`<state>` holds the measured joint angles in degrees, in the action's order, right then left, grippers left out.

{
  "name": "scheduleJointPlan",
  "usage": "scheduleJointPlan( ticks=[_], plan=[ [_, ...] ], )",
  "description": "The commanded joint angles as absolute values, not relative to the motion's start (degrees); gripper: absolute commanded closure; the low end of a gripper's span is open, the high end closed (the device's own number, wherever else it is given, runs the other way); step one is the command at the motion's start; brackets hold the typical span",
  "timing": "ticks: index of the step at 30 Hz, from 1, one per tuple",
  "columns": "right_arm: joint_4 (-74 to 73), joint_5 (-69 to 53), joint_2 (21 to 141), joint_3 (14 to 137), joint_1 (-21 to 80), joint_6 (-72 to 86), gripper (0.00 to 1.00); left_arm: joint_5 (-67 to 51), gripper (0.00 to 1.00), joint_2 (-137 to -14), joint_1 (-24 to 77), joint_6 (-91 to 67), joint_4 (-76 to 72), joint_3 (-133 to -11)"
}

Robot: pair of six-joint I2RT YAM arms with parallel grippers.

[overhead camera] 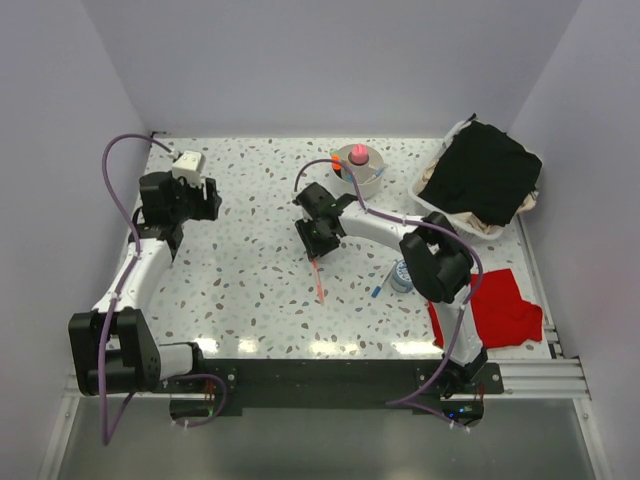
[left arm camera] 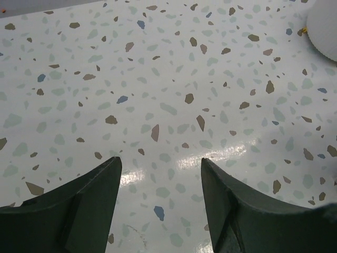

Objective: Sort the stationery into containers
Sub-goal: Pick up the pen from the center of the board, then place the pen in the storage box.

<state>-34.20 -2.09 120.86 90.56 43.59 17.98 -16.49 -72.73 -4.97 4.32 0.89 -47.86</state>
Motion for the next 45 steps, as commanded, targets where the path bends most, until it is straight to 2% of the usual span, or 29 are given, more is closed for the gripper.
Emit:
scheduleJointPlan(
  ticks=[1, 3, 5, 6, 7, 9, 10, 18, 21, 26, 33, 35, 45],
  plan=[
    [-34.37, -1.84, 123.39, 92.72, 44.21, 17.58, 0.61, -17.67, 0.33, -72.68, -5.54, 5.36, -2.99, -47.99],
    [-34.80, -2.19, 124.19, 92.73, 44.73, 17.49, 0.62, -17.58, 0.33, -72.86, -5.62, 5.71, -2.81, -48.16],
    [-35.16, -2.55, 125.24, 92.64, 45.17, 17.67, 0.69, -17.14, 0.33, -73.04, -5.54, 5.71, -2.72, -48.60],
    [-35.24, -2.46, 125.51, 92.81, 45.09, 17.67, 0.75, -17.05, 0.33, -73.12, -5.62, 5.54, -2.72, -48.60],
    [-35.24, -2.46, 125.77, 92.99, 45.17, 17.67, 0.87, -17.14, 0.33, -73.21, -5.71, 5.45, -2.64, -48.86],
    [-35.42, -2.02, 126.21, 93.77, 45.09, 17.32, 0.98, -17.22, 0.33, -73.65, -5.89, 5.10, -2.55, -49.30],
    [-35.68, -1.85, 126.12, 94.13, 45.09, 17.05, 1.00, -17.40, 0.34, -73.83, -5.89, 4.92, -2.46, -49.39],
    [-37.00, -2.19, 117.62, 100.62, 43.51, 11.35, 1.00, -21.52, 0.36, -75.32, -5.98, 7.20, -5.70, -49.49],
    [-32.36, -5.53, 112.44, 101.08, 41.05, 10.11, 1.00, -23.55, 0.36, -75.41, -5.80, 7.12, -8.79, -49.83],
    [-16.37, -6.59, 103.11, 95.99, 36.93, 5.90, 1.00, -26.54, 0.37, -76.99, -5.19, 7.12, -8.09, -53.69],
    [10.34, -0.20, 91.15, 79.58, 30.42, -2.36, 1.00, -30.32, 0.37, -79.19, -1.41, 11.68, -7.47, -59.05],
    [19.48, 2.10, 89.66, 76.13, 29.36, -4.03, 1.00, -30.32, 0.36, -80.24, 0.95, 12.56, -7.21, -60.20],
    [41.47, 7.82, 93.77, 68.74, 24.61, -8.52, 1.00, -27.78, 0.36, -86.92, 6.50, 12.05, -2.37, -69.69]
  ],
)
